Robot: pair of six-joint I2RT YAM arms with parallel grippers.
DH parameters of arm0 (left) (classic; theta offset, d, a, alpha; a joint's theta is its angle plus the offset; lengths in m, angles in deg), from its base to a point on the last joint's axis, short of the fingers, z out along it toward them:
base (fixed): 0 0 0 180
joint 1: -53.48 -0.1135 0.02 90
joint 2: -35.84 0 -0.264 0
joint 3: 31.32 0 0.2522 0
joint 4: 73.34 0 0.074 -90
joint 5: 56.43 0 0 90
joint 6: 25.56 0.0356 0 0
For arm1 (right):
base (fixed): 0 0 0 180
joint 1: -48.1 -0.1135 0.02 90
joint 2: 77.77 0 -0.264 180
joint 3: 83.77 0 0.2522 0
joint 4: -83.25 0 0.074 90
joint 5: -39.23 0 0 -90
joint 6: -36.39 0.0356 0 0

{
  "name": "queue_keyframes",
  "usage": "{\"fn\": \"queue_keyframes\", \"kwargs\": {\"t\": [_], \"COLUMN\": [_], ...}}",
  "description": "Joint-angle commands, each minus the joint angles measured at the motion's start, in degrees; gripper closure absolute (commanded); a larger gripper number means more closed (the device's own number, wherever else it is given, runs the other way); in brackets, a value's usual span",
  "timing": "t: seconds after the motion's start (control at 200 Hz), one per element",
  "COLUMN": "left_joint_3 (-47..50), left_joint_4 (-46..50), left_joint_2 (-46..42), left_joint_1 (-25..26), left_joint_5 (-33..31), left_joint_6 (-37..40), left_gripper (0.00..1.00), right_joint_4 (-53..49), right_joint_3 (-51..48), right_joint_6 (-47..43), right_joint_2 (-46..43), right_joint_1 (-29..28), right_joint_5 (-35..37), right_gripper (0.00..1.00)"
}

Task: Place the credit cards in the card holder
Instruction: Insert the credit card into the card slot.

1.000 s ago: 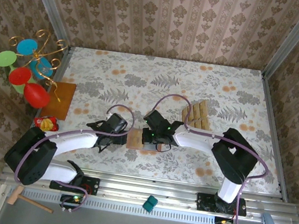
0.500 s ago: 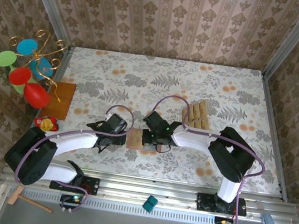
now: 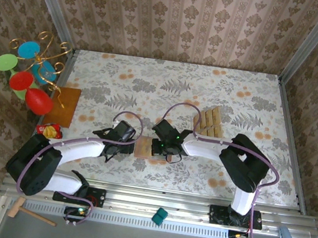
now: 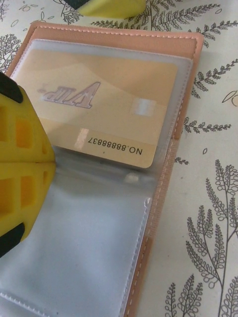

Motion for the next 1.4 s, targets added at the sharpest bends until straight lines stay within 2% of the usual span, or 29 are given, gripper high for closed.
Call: {"fn": "queue_keyframes", "kwargs": {"t": [0.0, 0.8, 1.14, 1.395], "left_joint_3": [0.9, 1.9, 1.5, 0.0], "left_joint_4": [-2.1, -6.5, -5.1, -0.6], "left_joint_2": [3.8, 7.4, 4.5, 0.5], "left_joint_1": [0.3, 2.3, 2.2, 1.0], "left_joint_5": [3.9, 5.3, 4.4, 2.5], "left_joint_6": [0.4, -0.5, -0.6, -0.5], "left_gripper": [0.2, 0.21, 0.2, 0.19], "right_joint_4": [-1.5, -2.4, -2.9, -2.6], "right_joint_3": [1.5, 6.2, 7.7, 6.4], "right_joint_6": [-1.0, -2.2, -2.0, -1.7], "right_joint_2": [2.3, 6.1, 7.5, 6.4], "right_joint_1": [-0.1, -0.7, -0.9, -0.8], "right_joint_5": [-2.1, -5.7, -6.1, -5.5], "right_gripper": [1.0, 1.0, 1.0, 1.0]}}
